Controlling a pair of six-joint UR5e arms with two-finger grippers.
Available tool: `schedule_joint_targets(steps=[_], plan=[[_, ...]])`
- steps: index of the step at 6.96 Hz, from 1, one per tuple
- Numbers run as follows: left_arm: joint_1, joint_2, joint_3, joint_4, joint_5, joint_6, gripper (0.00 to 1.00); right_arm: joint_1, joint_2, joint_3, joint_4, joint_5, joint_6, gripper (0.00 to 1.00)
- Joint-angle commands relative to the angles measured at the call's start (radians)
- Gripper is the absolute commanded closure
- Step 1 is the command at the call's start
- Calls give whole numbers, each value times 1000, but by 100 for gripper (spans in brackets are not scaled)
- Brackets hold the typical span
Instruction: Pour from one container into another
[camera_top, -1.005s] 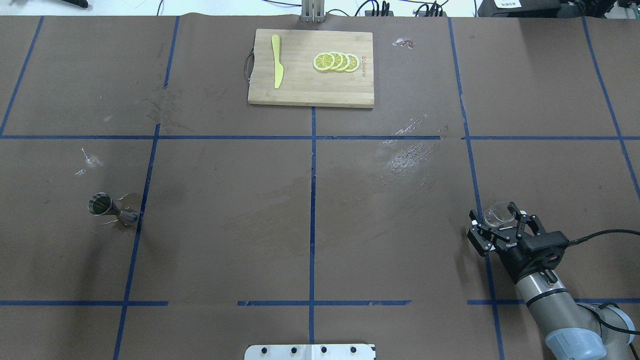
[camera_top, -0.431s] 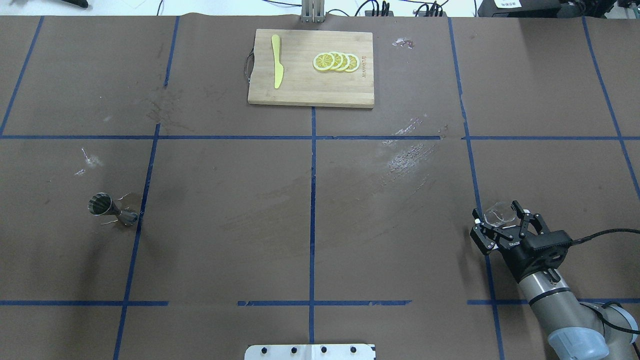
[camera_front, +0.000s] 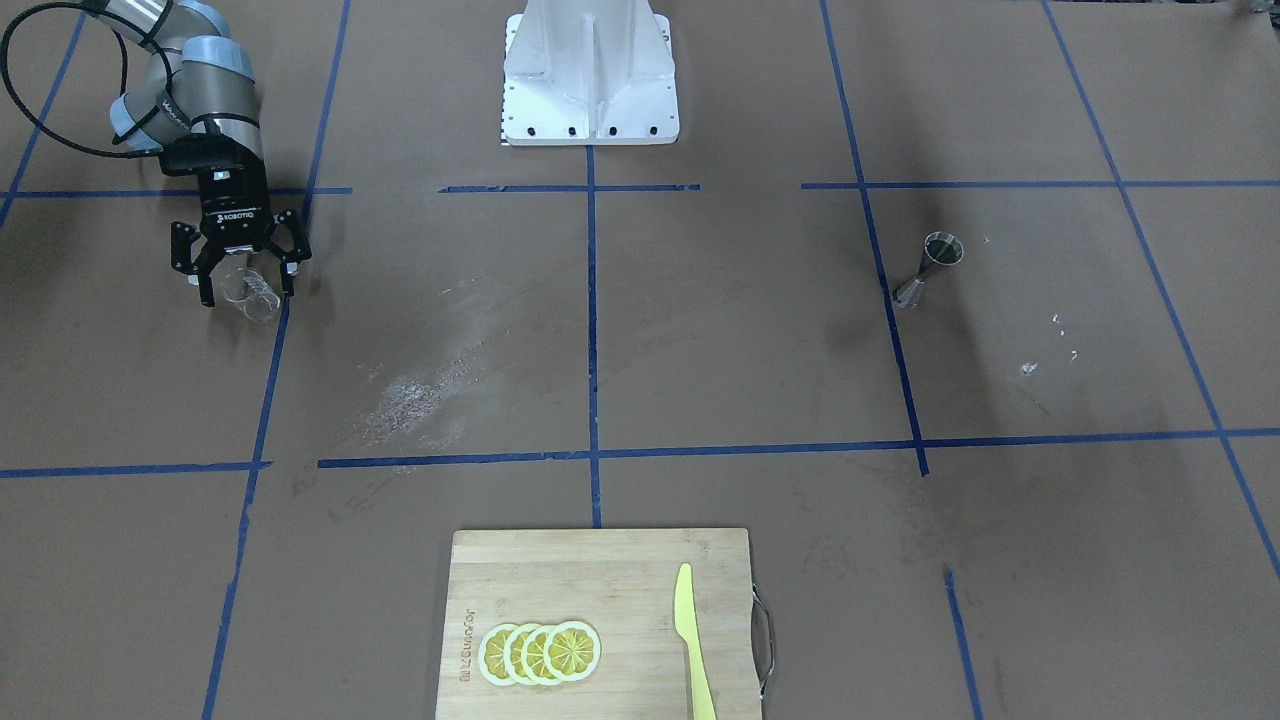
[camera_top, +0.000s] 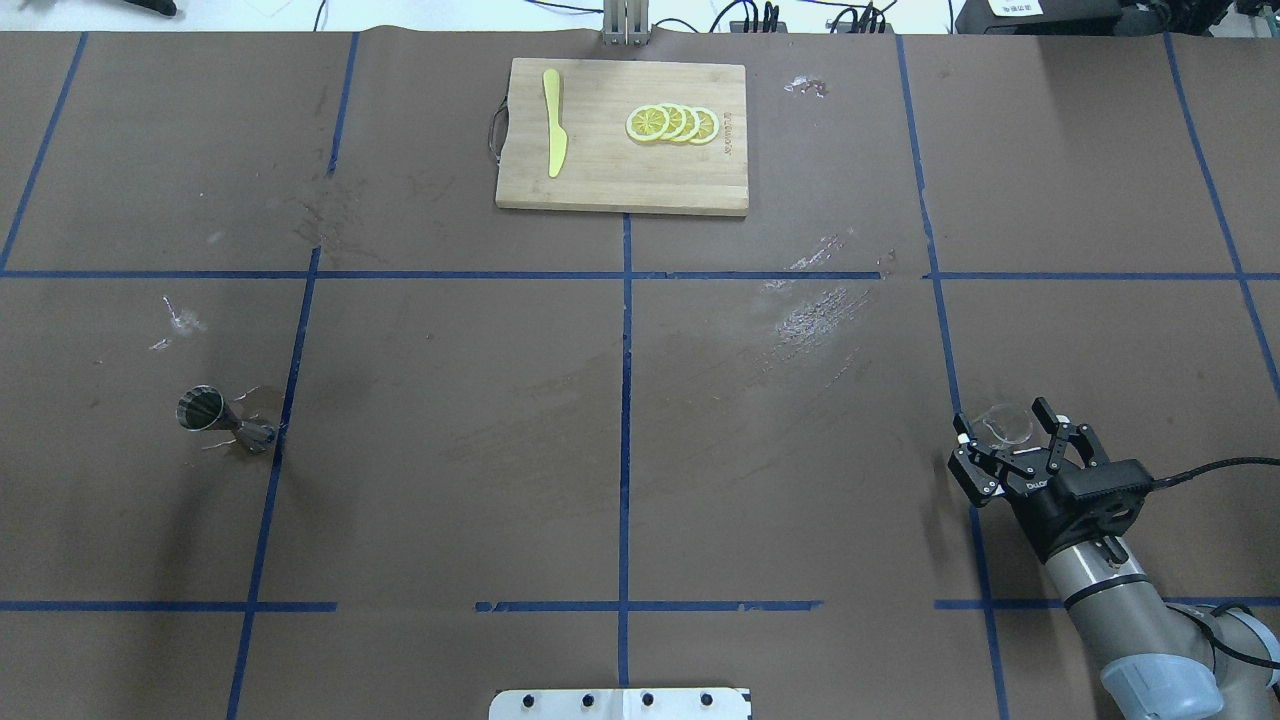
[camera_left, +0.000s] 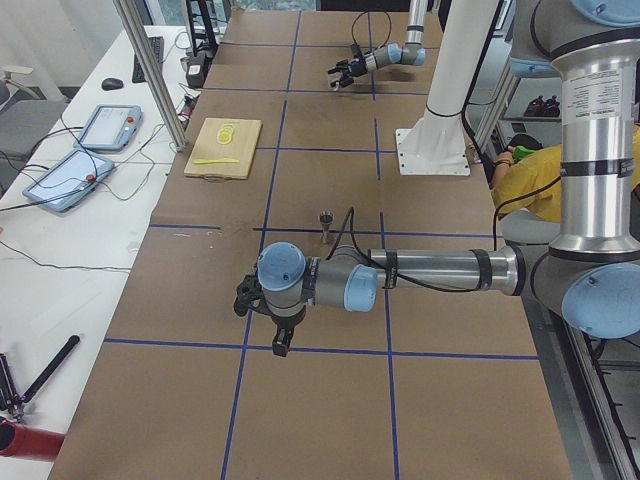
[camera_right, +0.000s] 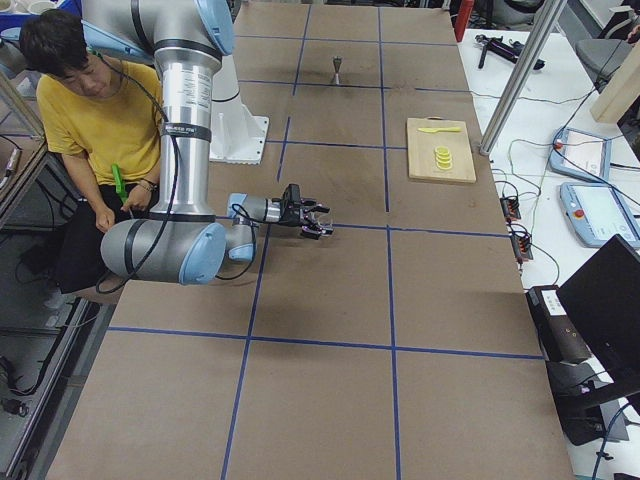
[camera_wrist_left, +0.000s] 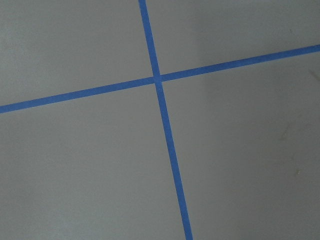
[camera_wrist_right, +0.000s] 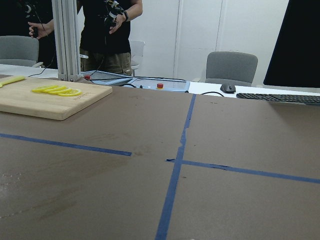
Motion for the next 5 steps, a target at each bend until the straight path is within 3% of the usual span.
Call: schedule_joint_targets(steps=[1,3,4,5], plan=[[0,1,0,1,0,0,0,12,-2,41,-2,7,-36,0],[0,1,0,0,0,0,0,76,-5,120,-5,74,-98,0],[0,1,0,1,0,0,0,172,-5,128,-9,182,-127,0],[0,1,0,0,0,0,0,296,-5,128,-14,348,-155,0]])
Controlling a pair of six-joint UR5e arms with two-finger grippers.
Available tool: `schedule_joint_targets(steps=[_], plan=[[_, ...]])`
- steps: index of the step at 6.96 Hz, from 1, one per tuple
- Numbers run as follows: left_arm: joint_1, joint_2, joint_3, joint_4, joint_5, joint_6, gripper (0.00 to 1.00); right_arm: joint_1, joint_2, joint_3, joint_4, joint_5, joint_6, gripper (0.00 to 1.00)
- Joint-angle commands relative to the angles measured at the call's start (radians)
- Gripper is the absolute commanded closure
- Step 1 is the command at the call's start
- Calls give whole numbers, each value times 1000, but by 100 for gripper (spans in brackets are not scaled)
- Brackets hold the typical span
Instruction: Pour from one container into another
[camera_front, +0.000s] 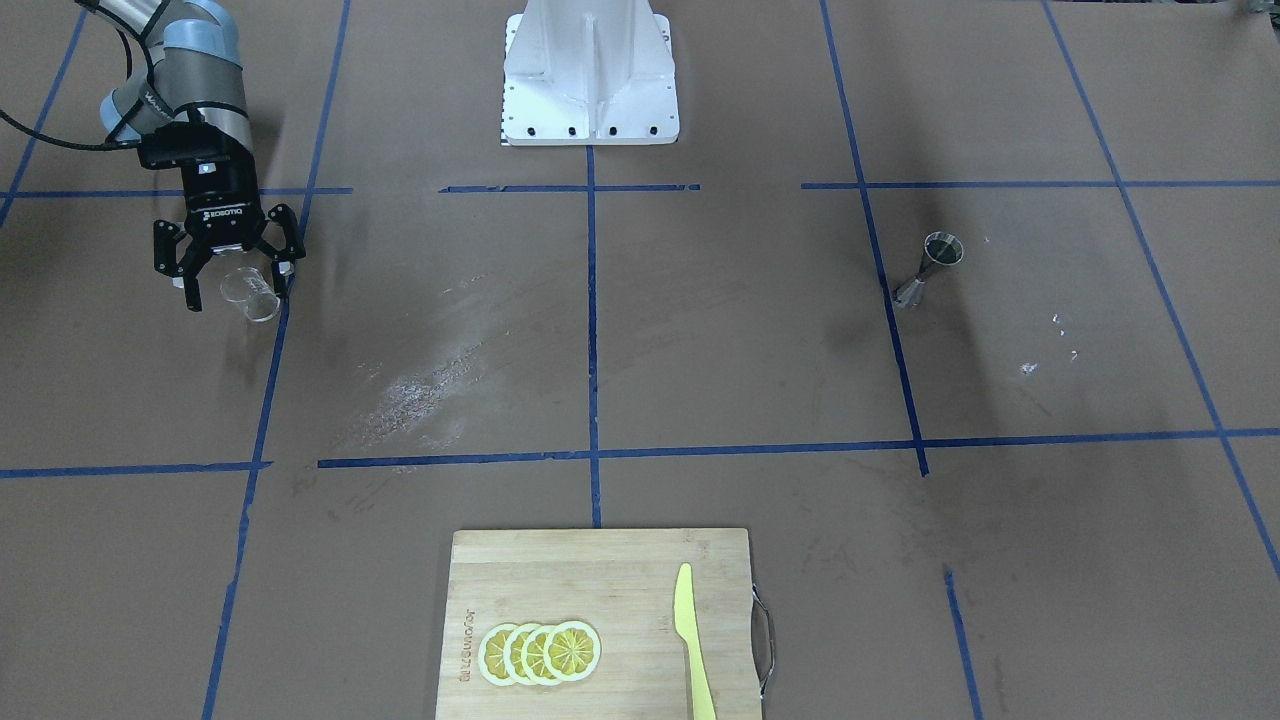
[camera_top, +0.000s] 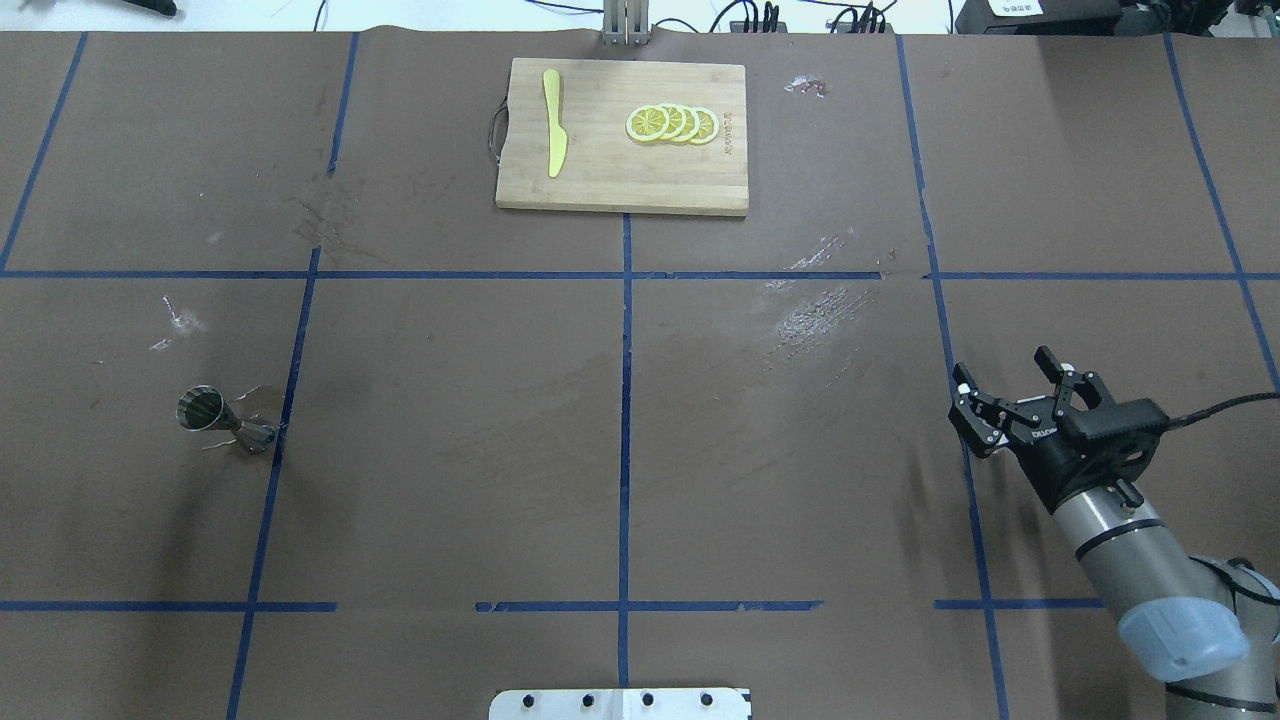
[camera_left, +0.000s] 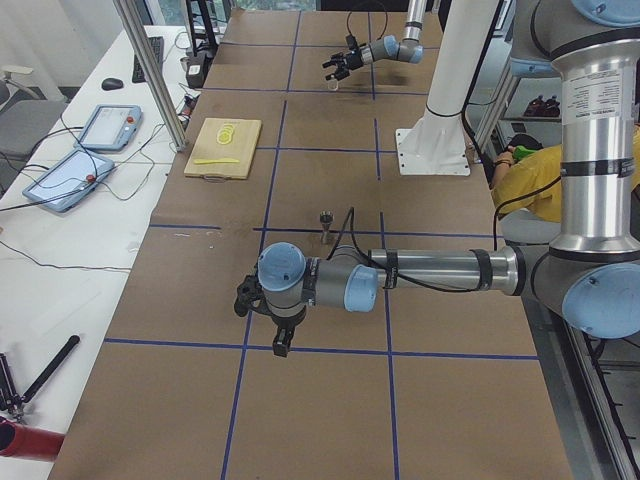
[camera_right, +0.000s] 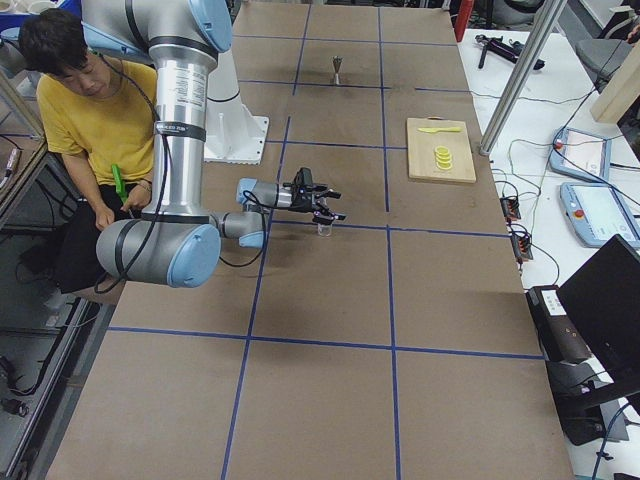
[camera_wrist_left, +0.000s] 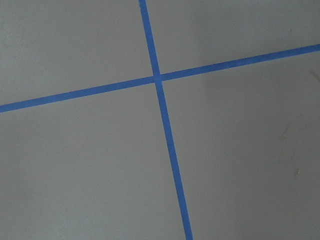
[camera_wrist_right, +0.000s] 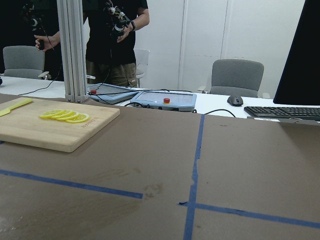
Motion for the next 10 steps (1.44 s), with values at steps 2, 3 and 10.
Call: schedule_joint_targets(steps=[2,3,10], plan=[[0,0,-2,-1,0,0,0,404,9,-4,-138,560,-74,0],[0,-2,0,-1,0,0,0,533,10,-6,-198,758,-178,0],[0,0,0,4,0,-2,0,1353,-6,13,-992,1764,-919,0]])
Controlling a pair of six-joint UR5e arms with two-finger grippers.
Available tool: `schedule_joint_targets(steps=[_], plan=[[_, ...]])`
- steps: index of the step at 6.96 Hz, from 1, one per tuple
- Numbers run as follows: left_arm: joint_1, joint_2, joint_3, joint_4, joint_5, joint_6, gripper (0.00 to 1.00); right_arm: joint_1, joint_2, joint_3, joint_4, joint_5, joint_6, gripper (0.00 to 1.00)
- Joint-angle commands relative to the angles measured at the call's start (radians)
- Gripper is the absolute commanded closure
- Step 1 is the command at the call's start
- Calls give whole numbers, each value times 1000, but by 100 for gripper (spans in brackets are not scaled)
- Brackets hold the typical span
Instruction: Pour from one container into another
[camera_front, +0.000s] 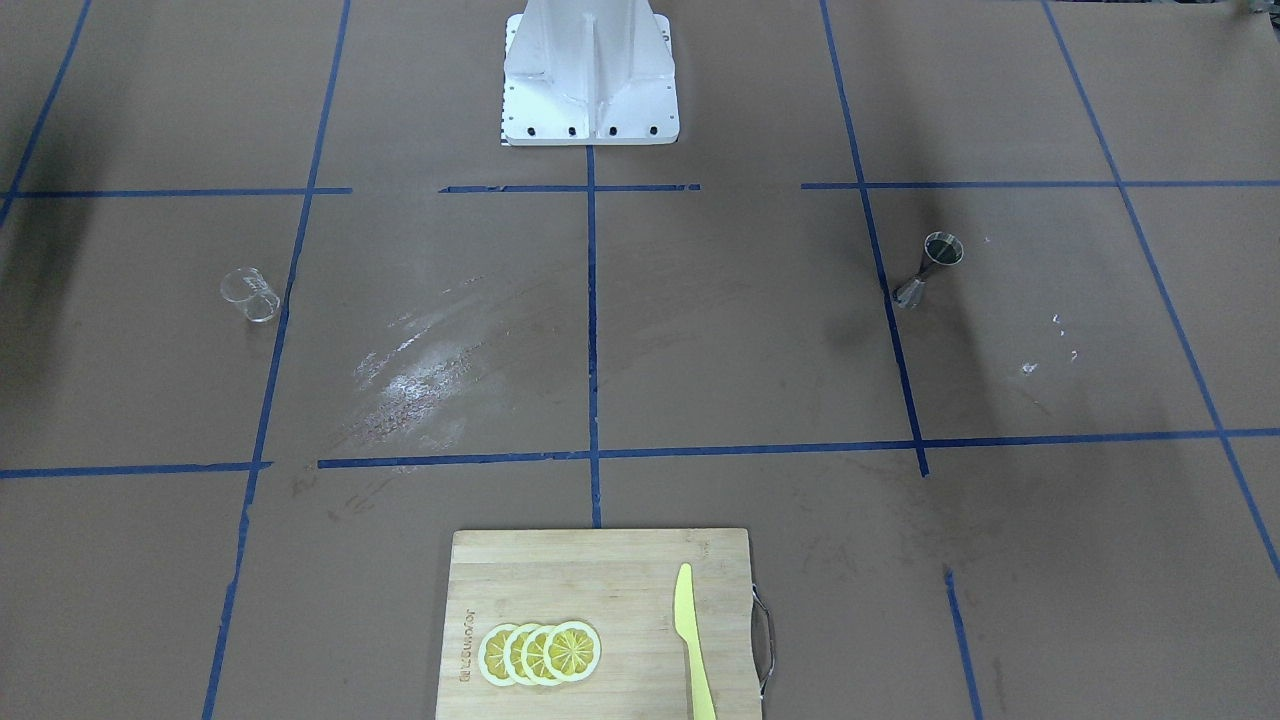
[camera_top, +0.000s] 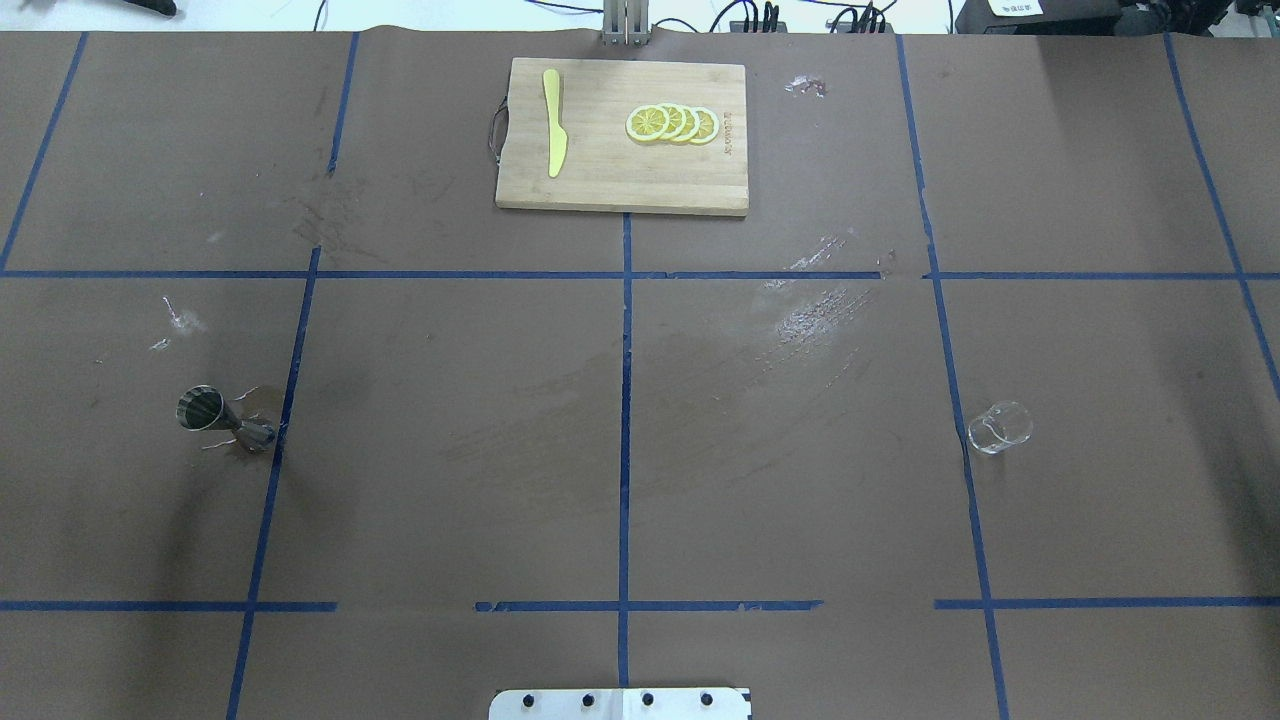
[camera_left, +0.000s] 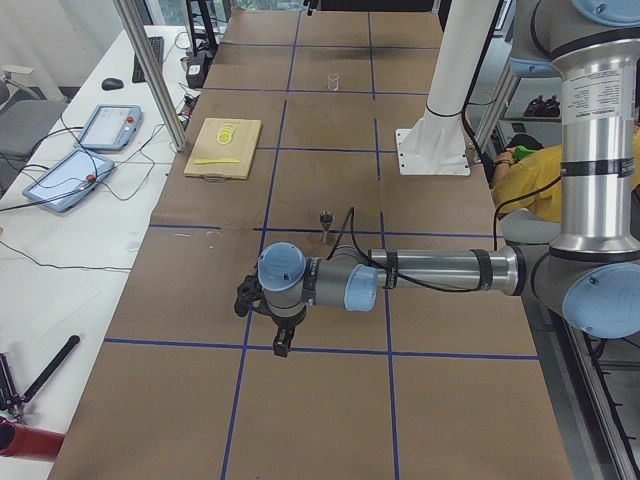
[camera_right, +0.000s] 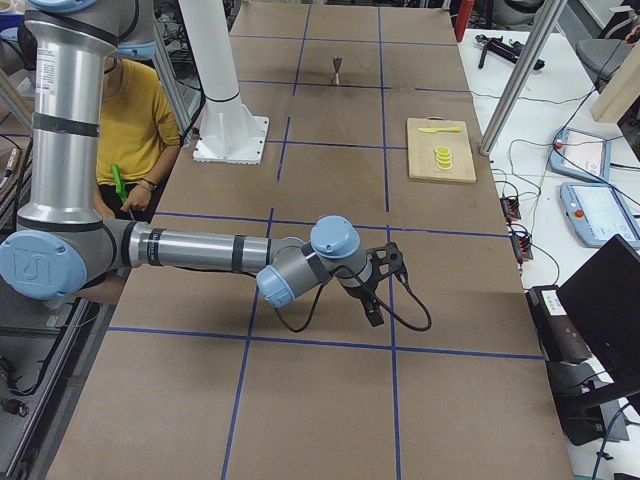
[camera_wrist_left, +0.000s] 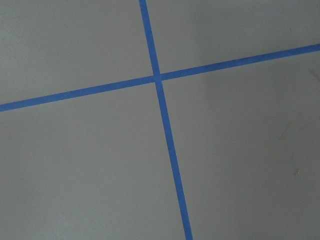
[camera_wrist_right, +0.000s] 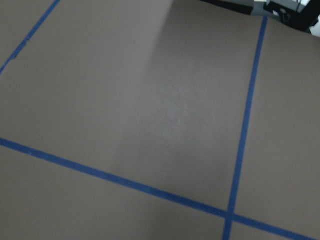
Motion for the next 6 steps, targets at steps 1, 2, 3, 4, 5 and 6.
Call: schedule_joint_targets(steps=[1,2,3,4,5,6], plan=[[-1,2,4,0,-1,-1,0,84,-5,45,-340,56,-123,0],[-1,2,4,2,-1,-1,0,85,-30,39,-363,51,-123,0],[-1,2,5,0,-1,-5,0,84,-34,37,-375,53,-123,0],[-1,2,4,2,-4,-7,0,84,-54,40,-385,53,-123,0],[-1,0,2,2,-7,-7,0,84,-56,40,-383,41,-125,0],[-1,0,-7,0,-9,-7,0,85,-54,43,-383,40,-125,0]])
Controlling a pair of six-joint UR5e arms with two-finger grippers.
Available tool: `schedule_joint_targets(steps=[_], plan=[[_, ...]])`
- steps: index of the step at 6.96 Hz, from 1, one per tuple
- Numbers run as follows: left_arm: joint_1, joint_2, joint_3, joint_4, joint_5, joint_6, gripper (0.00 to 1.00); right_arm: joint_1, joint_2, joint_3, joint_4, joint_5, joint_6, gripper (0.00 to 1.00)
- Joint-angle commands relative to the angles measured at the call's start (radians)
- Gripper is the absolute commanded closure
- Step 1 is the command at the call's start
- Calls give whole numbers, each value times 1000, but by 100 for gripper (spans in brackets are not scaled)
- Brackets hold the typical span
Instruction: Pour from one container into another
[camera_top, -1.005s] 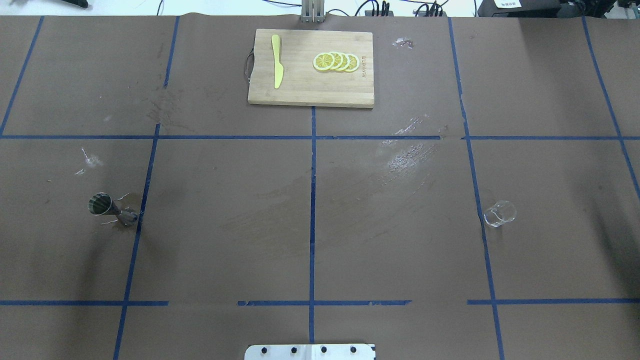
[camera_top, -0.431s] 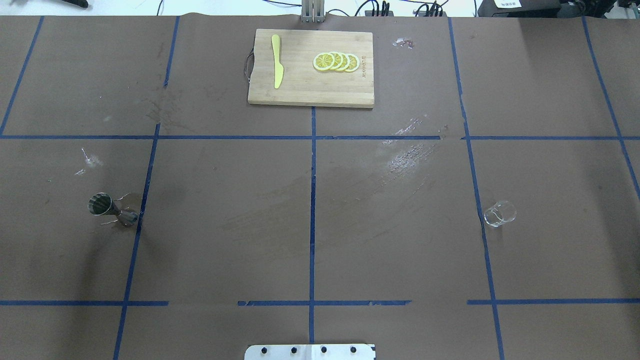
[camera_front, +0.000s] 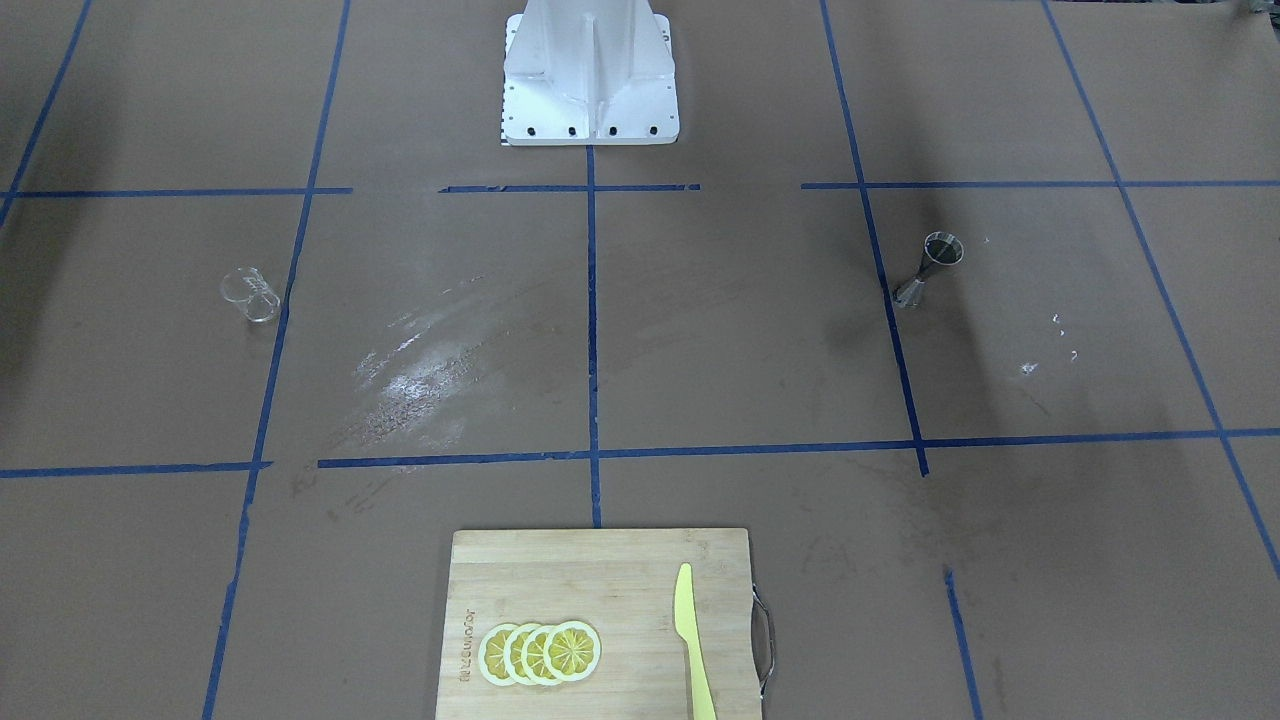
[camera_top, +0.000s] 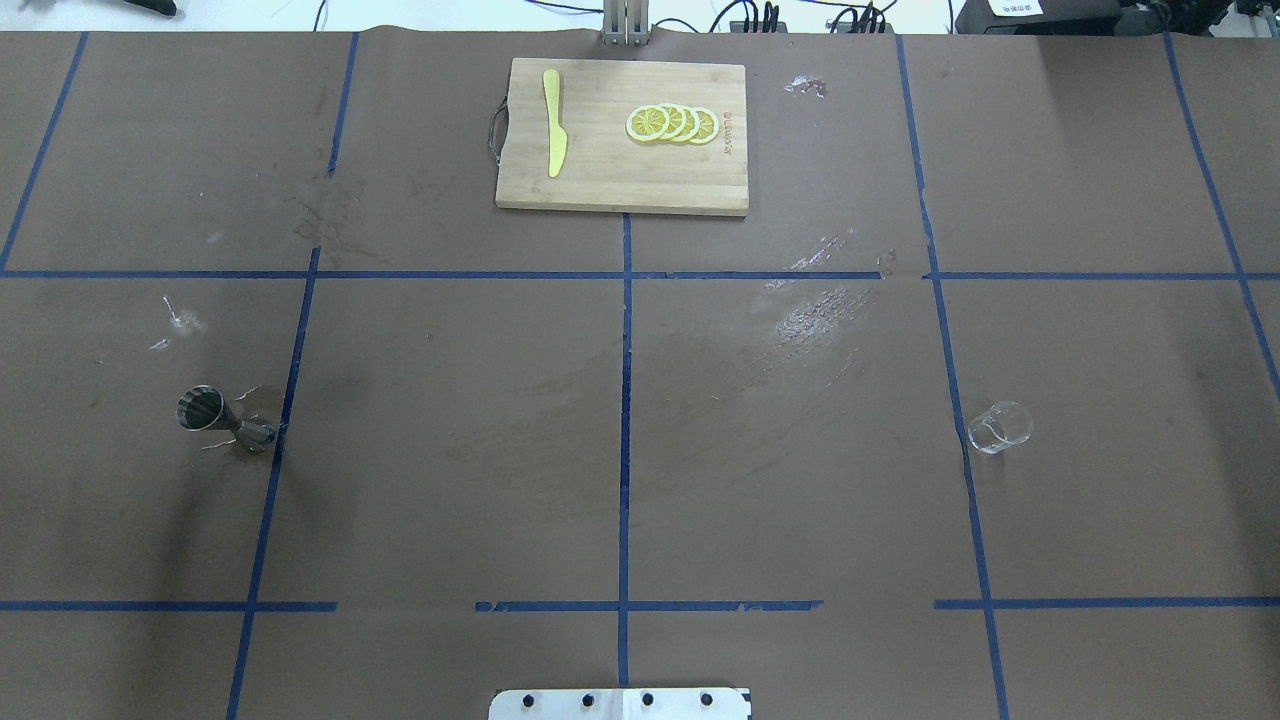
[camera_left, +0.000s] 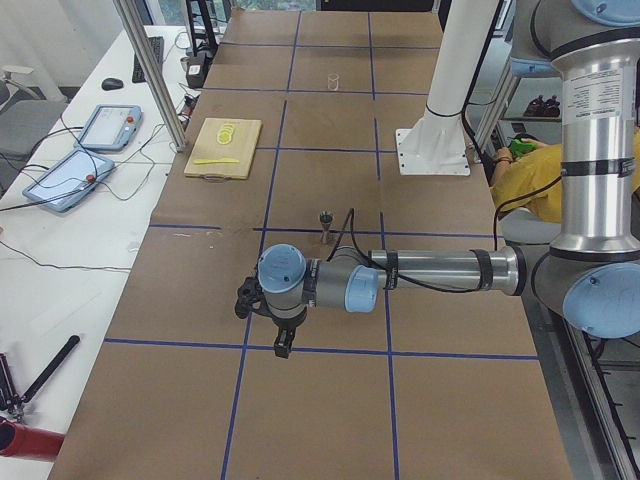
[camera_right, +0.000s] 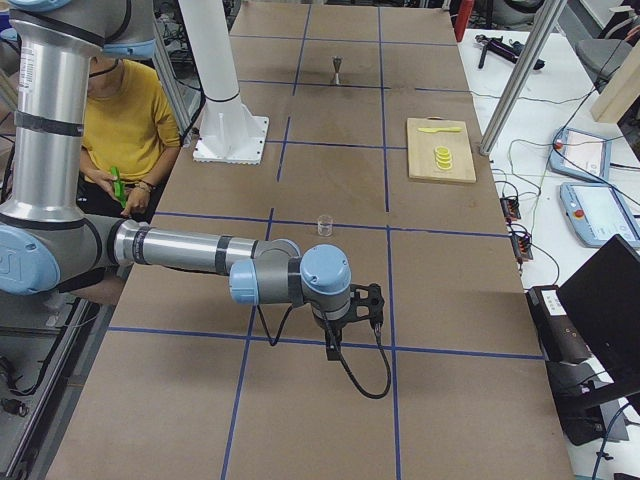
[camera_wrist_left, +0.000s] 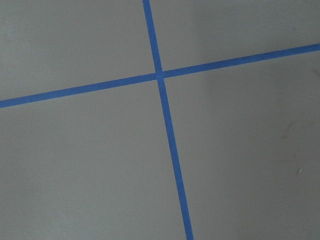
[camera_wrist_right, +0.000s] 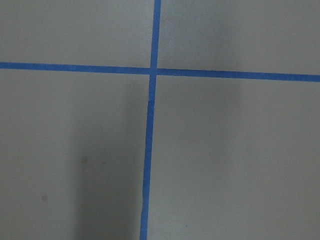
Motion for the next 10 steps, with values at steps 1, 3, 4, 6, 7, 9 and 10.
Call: schedule_joint_targets(steps=[1,3,4,6,7,9,10], plan=[[-5,-2,-16,-6,-3,4,0,1,-4,1,-2,9,-2,0],[-3,-13,-8,-4,3,3,0,1,-4,3,-5,13,-1,0],[-3,-16,-12,-4,8,3,0,1,-14,1,-4,28,-1,0],[-3,-24,-20,-12,8,6,0,1,-16,4,2,36,-1,0],[-3,-24,-20,-13,7,6,0,1,-16,7,2,34,-1,0],[-5,-22,-23,-15,8,6,0,1,-10,3,4,34,-1,0],[-8,-13,-31,-15,8,6,0,1,-10,3,4,34,1,0]])
